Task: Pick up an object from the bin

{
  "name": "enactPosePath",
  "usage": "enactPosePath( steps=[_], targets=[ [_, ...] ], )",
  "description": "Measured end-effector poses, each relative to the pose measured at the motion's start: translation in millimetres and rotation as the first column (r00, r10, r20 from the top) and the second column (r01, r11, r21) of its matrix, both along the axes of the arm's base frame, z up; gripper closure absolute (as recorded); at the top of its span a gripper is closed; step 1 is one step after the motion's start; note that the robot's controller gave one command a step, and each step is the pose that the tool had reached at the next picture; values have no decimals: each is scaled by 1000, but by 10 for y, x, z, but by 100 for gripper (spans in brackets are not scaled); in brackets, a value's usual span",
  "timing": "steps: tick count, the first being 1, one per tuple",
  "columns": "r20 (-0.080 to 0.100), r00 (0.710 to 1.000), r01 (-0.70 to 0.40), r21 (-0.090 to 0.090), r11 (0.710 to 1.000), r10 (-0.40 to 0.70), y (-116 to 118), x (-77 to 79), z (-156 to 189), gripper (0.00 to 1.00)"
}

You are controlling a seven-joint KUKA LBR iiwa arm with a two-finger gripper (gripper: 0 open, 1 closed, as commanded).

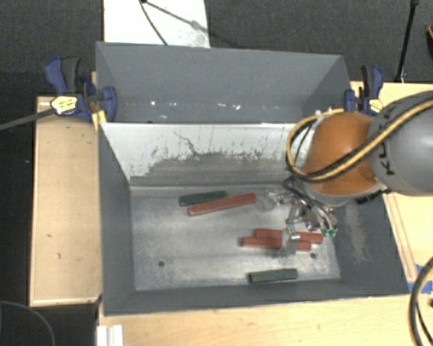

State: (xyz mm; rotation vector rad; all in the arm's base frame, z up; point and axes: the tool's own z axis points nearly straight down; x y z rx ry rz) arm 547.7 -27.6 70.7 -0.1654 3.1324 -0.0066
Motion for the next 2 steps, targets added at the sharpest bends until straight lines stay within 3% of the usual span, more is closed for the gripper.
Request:
enactPosePath(
  steps=[1, 2],
  targets=[
    [-4, 1000, -2, 5, 1000, 2, 62, -16, 2, 100],
    [6, 998, -67, 3, 998, 67, 32, 188, 1145, 100]
  ],
)
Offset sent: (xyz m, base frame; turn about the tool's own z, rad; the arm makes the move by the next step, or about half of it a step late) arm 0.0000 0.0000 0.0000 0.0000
